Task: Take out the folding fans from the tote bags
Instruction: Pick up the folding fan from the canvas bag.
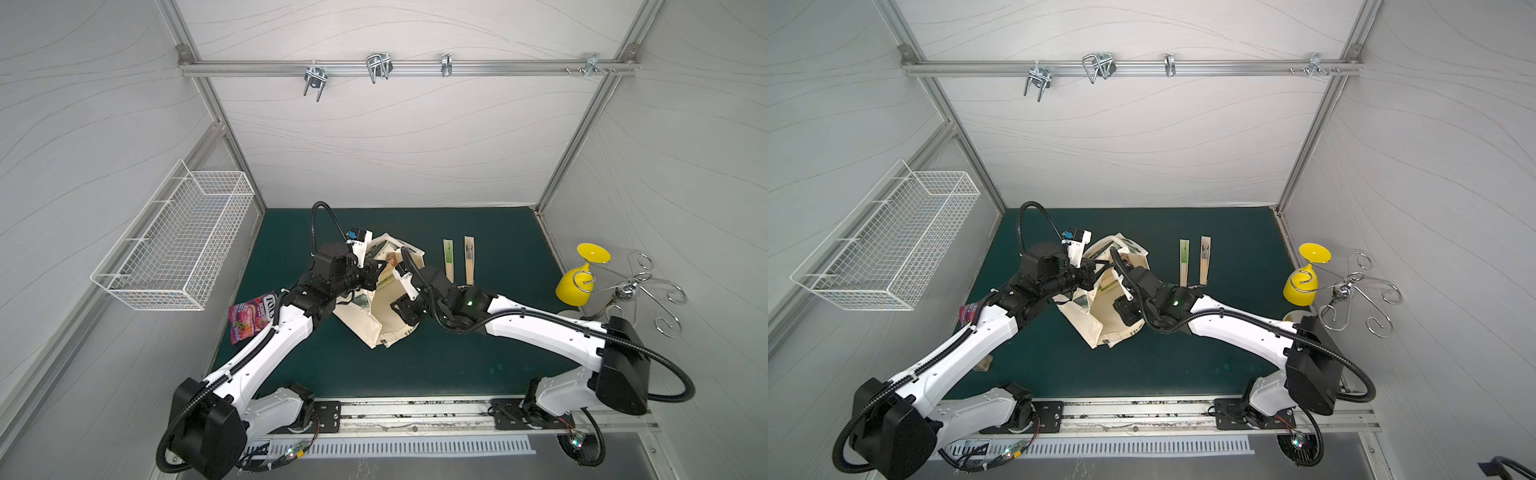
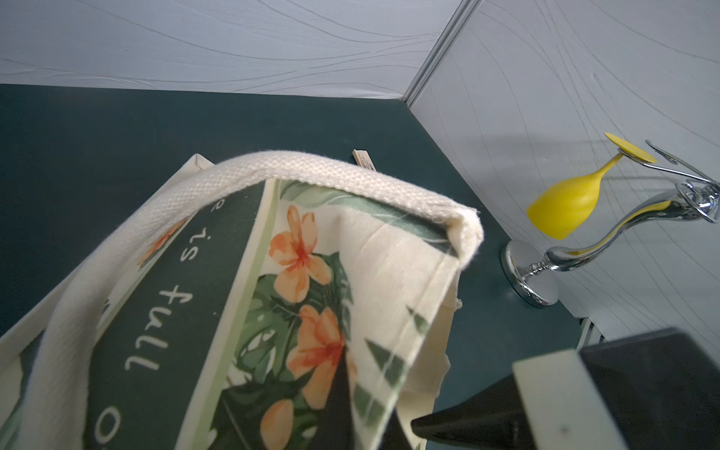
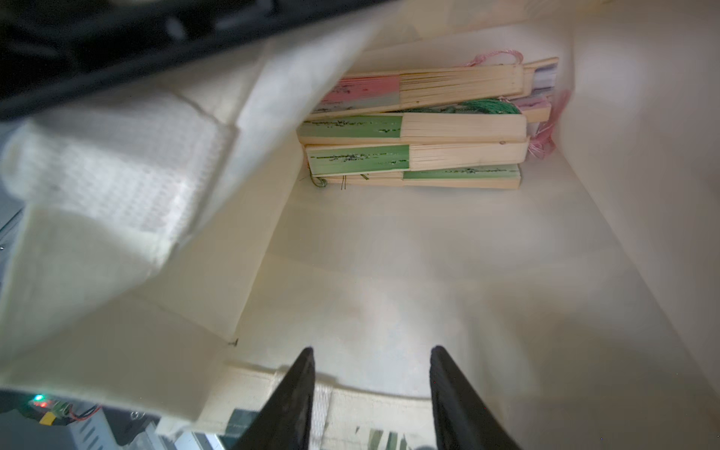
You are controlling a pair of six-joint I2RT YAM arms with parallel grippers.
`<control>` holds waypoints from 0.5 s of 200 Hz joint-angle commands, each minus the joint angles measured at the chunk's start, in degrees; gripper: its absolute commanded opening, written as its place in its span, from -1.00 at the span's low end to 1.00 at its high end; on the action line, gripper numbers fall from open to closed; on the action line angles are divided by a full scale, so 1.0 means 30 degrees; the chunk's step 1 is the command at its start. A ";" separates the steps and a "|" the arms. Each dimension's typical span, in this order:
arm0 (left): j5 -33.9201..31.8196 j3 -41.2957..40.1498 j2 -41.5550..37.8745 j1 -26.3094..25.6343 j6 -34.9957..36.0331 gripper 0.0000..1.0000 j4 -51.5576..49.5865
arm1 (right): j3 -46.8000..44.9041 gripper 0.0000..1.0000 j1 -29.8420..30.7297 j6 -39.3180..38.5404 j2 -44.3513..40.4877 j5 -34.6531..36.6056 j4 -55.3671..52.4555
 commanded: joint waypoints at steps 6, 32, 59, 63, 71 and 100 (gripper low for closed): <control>0.1546 0.0348 -0.0731 -0.0011 0.0699 -1.00 0.1924 | -0.0129 -0.03 0.0214 0.0366 0.1159 0.0496 0.1725; 0.1684 0.0303 -0.1024 -0.0011 0.0891 -1.00 0.1673 | 0.0118 -0.03 0.0178 0.1182 0.2365 0.1056 0.2052; 0.1779 -0.0021 -0.1298 0.0012 0.0848 -1.00 0.2026 | 0.0223 -0.03 0.0010 0.1941 0.3568 0.1168 0.2499; 0.1835 -0.0098 -0.1324 -0.0009 0.0812 -1.00 0.2138 | 0.0250 -0.03 -0.0026 0.1972 0.3736 0.1119 0.2581; 0.1917 -0.0201 -0.1383 -0.0011 0.0775 -1.00 0.2349 | 0.0318 -0.03 -0.0120 0.2027 0.4114 0.0936 0.2678; 0.2249 -0.0268 -0.1439 -0.0003 0.0921 -1.00 0.2440 | 0.0811 -0.02 -0.0295 0.1807 0.5297 0.0453 0.2579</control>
